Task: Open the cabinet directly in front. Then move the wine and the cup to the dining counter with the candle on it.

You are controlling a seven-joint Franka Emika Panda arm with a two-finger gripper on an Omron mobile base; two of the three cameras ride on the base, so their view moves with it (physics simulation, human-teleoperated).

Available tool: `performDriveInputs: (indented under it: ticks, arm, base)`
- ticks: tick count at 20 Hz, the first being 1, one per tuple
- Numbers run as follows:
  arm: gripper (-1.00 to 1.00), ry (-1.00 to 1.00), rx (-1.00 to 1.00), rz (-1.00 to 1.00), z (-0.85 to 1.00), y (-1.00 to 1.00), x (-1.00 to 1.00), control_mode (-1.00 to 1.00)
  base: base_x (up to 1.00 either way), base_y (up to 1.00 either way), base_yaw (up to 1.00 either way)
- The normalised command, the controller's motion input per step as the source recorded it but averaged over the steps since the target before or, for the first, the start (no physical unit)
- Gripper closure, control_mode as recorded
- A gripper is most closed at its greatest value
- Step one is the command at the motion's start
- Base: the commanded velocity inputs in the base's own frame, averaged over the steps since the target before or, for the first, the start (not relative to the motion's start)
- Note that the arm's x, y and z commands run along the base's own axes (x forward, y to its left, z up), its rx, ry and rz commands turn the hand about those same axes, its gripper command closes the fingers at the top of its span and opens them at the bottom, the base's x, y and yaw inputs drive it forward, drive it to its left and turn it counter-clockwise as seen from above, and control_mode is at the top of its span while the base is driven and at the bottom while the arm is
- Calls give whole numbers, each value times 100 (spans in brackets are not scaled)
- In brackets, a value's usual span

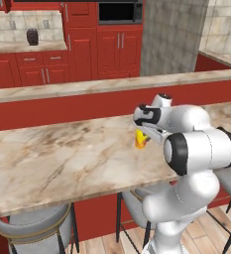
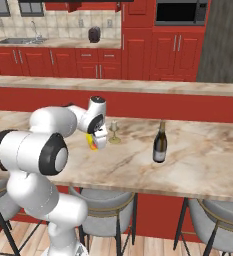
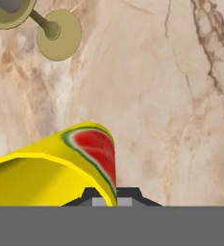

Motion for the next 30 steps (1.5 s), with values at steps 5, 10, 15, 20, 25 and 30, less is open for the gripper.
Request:
performDriveInputs:
  ticks: [5, 10, 15, 20, 25, 30]
  arm:
    - [100, -1, 0, 0, -25, 0, 30, -100]
    - [100, 0, 0, 0, -38, 0, 28, -100]
    - [100, 0, 0, 0, -36, 0, 23, -100]
    - [100, 0, 0, 0, -10, 0, 26, -100]
    - [-100, 0, 0, 0, 0, 0, 4, -100]
    - [-100, 0, 0, 0, 0, 0, 0, -100]
  base:
    - [0, 0, 0]
    - [0, 0, 0]
    - [0, 0, 0]
    - [0, 0, 0]
    - [0, 0, 0]
    - [0, 0, 0]
